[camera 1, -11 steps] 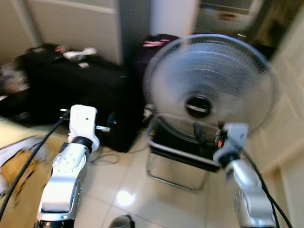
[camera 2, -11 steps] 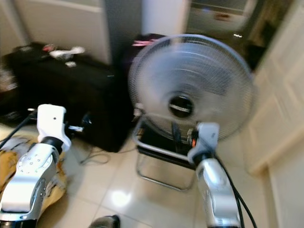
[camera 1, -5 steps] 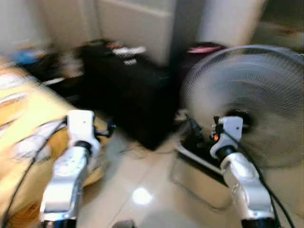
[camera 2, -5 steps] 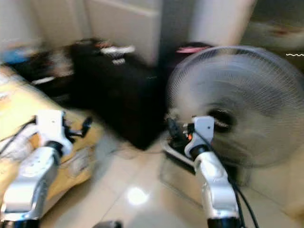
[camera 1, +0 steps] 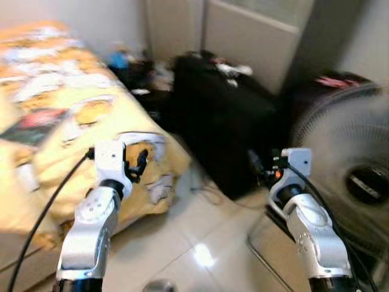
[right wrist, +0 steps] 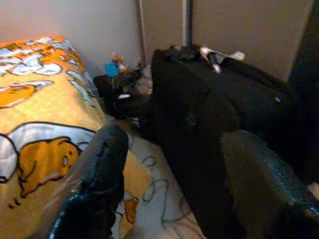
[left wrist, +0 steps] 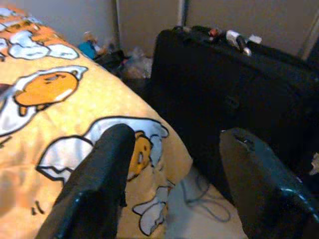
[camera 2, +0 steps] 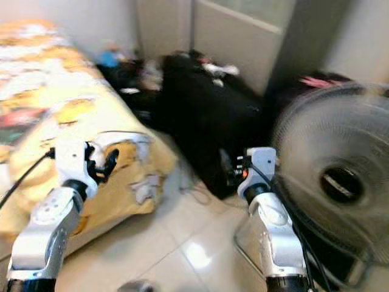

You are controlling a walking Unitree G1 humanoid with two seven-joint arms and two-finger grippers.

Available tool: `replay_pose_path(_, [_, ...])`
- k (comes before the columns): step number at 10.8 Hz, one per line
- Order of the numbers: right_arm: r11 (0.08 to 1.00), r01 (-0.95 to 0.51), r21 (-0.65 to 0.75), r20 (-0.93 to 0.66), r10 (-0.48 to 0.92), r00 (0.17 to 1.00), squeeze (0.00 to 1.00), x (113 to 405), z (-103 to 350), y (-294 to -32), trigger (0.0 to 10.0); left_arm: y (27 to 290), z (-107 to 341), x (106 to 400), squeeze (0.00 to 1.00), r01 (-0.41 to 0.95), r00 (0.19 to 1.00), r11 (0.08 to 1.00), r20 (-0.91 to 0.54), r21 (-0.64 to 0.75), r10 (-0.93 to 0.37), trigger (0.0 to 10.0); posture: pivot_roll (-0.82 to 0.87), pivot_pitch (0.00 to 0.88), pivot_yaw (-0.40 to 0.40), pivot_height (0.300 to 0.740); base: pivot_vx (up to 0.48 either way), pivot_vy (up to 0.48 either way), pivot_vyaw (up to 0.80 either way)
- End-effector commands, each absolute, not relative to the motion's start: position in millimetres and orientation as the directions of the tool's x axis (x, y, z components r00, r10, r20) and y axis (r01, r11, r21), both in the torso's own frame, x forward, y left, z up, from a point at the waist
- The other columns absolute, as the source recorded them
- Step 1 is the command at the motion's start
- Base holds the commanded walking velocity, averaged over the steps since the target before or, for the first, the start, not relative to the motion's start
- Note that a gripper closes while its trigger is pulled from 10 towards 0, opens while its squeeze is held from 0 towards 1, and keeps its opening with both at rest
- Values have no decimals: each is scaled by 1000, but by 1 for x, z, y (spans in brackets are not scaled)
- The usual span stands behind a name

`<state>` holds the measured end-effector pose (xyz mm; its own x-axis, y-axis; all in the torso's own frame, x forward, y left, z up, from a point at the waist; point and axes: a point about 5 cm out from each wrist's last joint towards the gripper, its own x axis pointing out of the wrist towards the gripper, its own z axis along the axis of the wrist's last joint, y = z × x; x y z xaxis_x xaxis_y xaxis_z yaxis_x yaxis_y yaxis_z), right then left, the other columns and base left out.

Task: Clean up the room

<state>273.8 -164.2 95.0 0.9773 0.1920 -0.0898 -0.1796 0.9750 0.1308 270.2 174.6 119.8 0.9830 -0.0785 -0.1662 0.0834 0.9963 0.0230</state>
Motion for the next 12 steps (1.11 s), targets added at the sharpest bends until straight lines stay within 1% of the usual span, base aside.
replay_pose_path(1, [976,-168,140,-91,182,979,0,276,96,-164,0,176,120,271,0,81,984,996,-163,33,-75,0,-133,0,-34,740,0,0,800])
replay_pose_path(2, [980,-137,142,-97,152,984,0,275,94,-166,0,175,120,272,0,85,984,996,-161,35,-78,0,-135,0,-31,740,0,0,769])
replay_pose_path(4, [980,-138,140,-98,152,983,0,276,95,-166,0,174,120,272,0,87,984,995,-160,40,-80,0,-134,0,-30,740,0,0,772])
replay_pose_path(5, [976,-149,158,-87,164,983,0,277,96,-165,4627,175,120,272,0,85,984,994,-165,65,-74,3294,-134,0,-30,740,0,0,0])
replay_pose_path(6, [974,-163,159,-81,178,981,0,277,98,-163,10000,176,119,273,0,66,984,994,-174,92,-49,10000,-136,0,-30,740,0,0,0])
replay_pose_path(7, [973,-154,170,-80,169,982,0,277,98,-164,10000,176,118,273,0,69,982,994,-181,89,-52,10000,-137,0,-29,740,0,0,0])
replay_pose_path(9, [976,-134,170,-111,154,982,0,279,95,-165,10000,177,118,274,0,62,981,988,-190,144,-34,10000,-131,0,-33,740,0,0,0])
replay_pose_path(12, [977,-117,176,-124,140,982,0,282,94,-166,10000,175,120,278,0,67,982,988,-184,140,-41,10000,-125,0,-40,740,0,0,0])
